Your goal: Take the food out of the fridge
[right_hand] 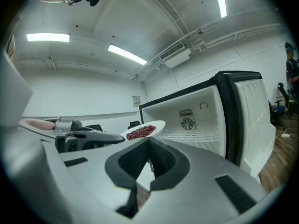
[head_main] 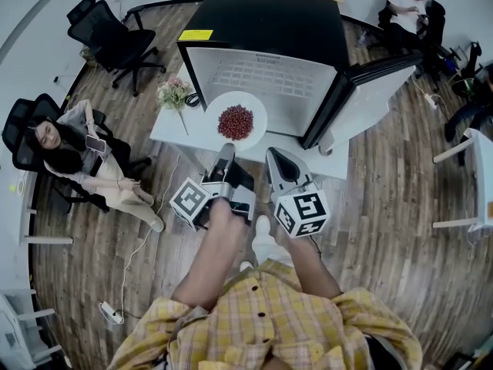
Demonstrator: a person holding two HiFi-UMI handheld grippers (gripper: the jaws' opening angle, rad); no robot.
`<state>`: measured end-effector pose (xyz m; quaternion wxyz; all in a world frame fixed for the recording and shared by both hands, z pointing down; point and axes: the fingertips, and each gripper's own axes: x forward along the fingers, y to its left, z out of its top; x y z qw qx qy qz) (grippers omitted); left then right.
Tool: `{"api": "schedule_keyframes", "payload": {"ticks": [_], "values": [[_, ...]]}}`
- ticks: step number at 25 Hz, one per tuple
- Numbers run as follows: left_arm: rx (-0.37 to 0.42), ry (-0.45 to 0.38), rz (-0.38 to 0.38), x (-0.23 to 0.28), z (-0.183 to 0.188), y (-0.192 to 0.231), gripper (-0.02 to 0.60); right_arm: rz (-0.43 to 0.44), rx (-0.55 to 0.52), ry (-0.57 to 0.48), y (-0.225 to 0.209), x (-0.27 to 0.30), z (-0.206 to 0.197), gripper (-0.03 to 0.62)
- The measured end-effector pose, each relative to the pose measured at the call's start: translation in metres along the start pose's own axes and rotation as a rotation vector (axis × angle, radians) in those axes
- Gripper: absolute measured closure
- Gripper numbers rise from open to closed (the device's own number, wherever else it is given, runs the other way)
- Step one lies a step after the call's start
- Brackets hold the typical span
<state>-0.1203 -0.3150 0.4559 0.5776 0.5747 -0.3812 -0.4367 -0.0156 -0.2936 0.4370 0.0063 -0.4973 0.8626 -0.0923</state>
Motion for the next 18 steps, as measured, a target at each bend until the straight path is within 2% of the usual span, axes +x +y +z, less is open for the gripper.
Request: {"api": "schedule_keyframes", "payload": {"ticks": [18], "values": [[0.000, 0.025, -0.025, -0.040, -0.011, -0.014, 0.561, -0.019, -0.039, -0.008, 0.022, -0.026, 0.003, 0.588]]}}
